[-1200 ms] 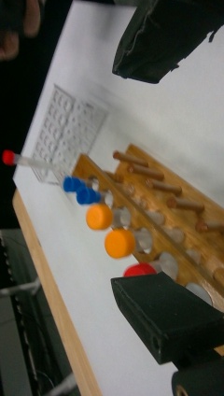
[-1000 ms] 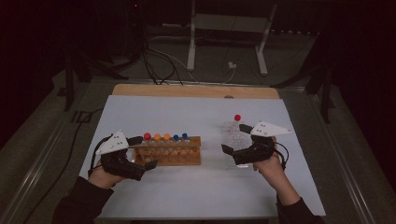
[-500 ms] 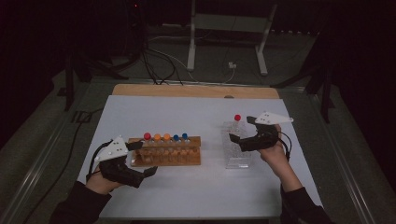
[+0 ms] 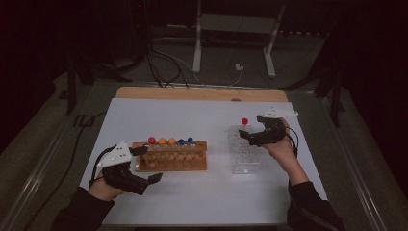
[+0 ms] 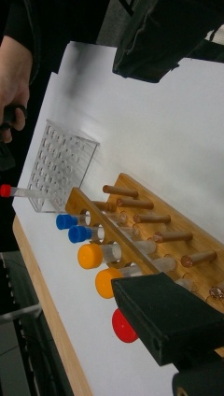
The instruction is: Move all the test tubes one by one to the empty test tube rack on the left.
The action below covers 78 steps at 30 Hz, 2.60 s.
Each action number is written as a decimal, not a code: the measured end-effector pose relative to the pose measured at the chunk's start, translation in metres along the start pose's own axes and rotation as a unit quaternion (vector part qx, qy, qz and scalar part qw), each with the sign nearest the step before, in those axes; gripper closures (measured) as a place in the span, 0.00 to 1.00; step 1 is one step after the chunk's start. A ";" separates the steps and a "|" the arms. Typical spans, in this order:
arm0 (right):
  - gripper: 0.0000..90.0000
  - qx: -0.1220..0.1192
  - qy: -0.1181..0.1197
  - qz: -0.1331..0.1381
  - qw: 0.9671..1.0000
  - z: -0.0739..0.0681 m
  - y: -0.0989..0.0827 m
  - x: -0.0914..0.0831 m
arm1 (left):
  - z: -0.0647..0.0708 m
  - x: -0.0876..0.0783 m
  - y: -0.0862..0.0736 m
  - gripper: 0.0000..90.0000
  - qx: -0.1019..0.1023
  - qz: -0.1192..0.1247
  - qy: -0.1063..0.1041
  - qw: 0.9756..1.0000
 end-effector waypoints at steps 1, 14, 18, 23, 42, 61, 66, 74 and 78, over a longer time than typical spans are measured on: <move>0.00 0.001 -0.003 -0.004 1.000 0.001 -0.001 0.002 | 0.000 0.000 0.000 0.02 0.001 -0.001 0.003 1.000; 0.43 0.008 -0.018 -0.021 1.000 0.007 -0.017 0.018 | -0.001 0.001 -0.001 0.02 -0.001 -0.002 0.000 1.000; 0.56 0.014 -0.018 -0.019 1.000 0.008 -0.017 0.018 | -0.001 0.002 -0.002 0.02 -0.003 -0.003 0.001 1.000; 0.67 0.018 -0.010 -0.027 0.999 0.009 -0.017 0.021 | -0.001 0.002 -0.001 0.02 -0.001 -0.004 0.001 1.000; 0.82 0.003 -0.019 -0.048 0.999 0.008 -0.018 0.029 | -0.002 0.001 -0.001 0.02 -0.001 -0.002 0.005 1.000; 0.83 -0.005 -0.035 -0.046 0.998 0.004 -0.008 0.022 | -0.002 0.000 -0.001 0.02 -0.002 -0.001 0.002 1.000; 0.83 -0.005 -0.037 -0.036 0.999 0.003 0.000 0.014 | -0.002 0.001 -0.001 0.02 -0.003 -0.002 0.003 1.000; 0.83 -0.012 -0.042 -0.020 0.999 0.000 0.013 0.000 | -0.002 0.001 -0.001 0.02 -0.005 -0.002 0.001 1.000; 0.83 -0.017 -0.041 -0.011 0.999 -0.002 0.019 -0.007 | -0.002 0.001 -0.001 0.02 -0.004 -0.002 0.001 1.000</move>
Point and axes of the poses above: each handheld gripper's, and its own axes: x roughly forward along the jaws, y roughly out of its top, z roughly to its right, the point moved 2 cm from there along x, roughly forward along the jaws, and after that the axes turned 3 degrees about -z, right-handed, at the moved point
